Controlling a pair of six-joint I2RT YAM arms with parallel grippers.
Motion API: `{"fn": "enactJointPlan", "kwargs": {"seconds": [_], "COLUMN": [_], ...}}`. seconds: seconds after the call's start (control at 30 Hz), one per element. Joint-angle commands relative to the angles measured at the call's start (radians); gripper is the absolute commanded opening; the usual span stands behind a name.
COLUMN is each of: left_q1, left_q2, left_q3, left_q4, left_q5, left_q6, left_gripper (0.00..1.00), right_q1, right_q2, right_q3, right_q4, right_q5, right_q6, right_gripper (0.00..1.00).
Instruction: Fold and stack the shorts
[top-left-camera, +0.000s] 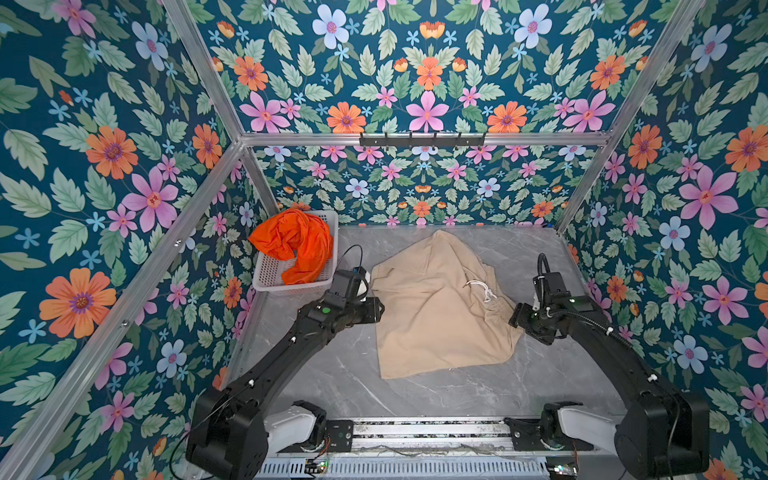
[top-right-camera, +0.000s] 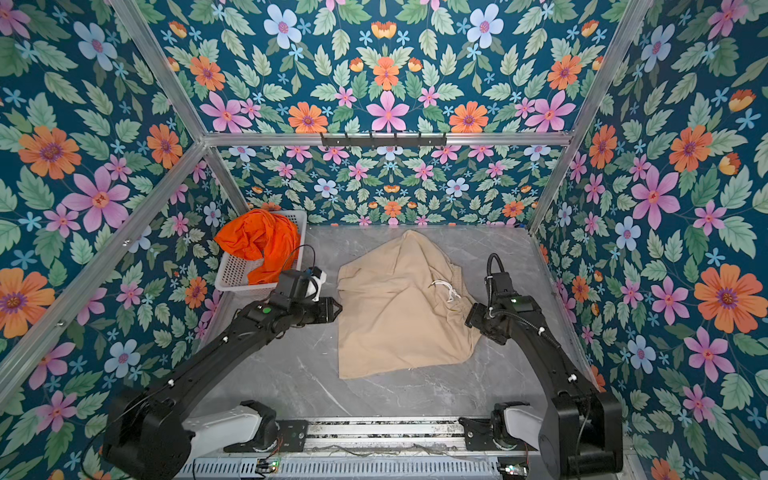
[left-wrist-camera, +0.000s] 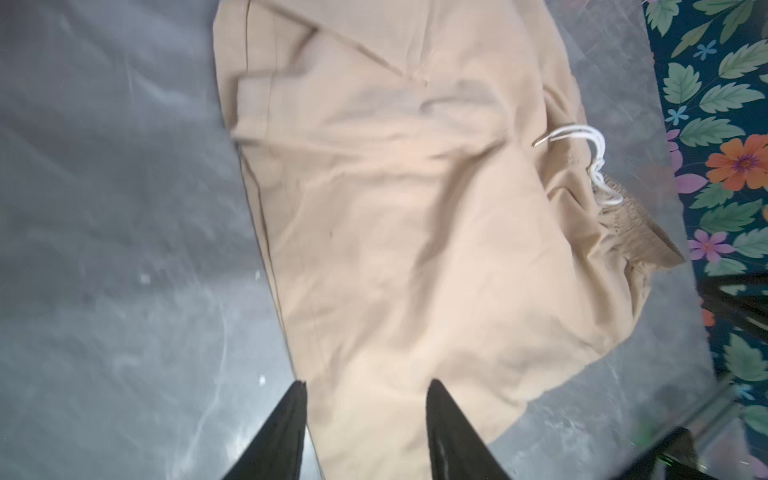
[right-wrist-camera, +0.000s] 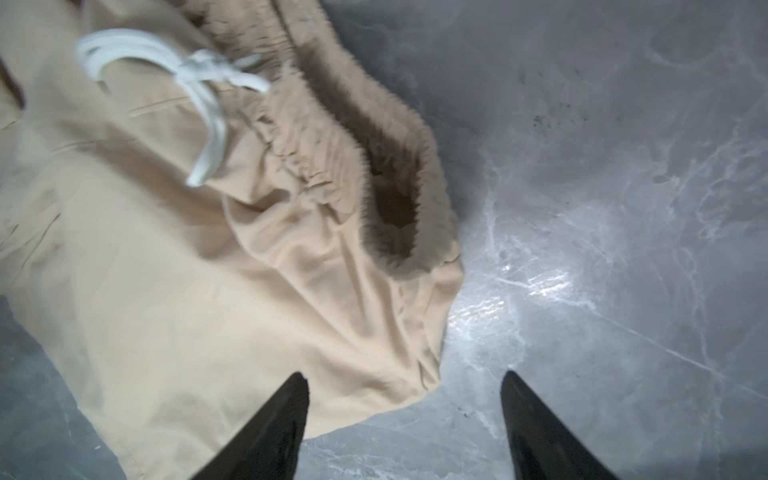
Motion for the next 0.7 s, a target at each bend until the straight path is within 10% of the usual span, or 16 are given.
{"fn": "enactJointPlan", "kwargs": {"seconds": [0.0, 0.37, 0.67], "left_q1": [0.002, -0.004, -0.018], "left_q2": [-0.103, -0.205, -0.231], "left_q3": [-0.081, -0.256, -0.322], "left_q4": [0.047, 0.039, -0.053], "left_q5": [-0.004, 0.133, 0.198], "left_q6": [-0.183, -0.345, -0.479], "left_gripper": [0.48, 0.49, 0.49], "right_q1": [-0.079, -0.122, -0.136], "right_q2": [0.039, 0.292, 0.265], "right_q3": [-0.021, 0.038, -0.009], "right_q4": [0.096, 0.172, 0.254], "right_q5": [-0.175, -0.108, -0.237], "right_q6": [-0.080, -0.197, -0.139], "right_gripper": [0.73, 0.73, 0.18]}}
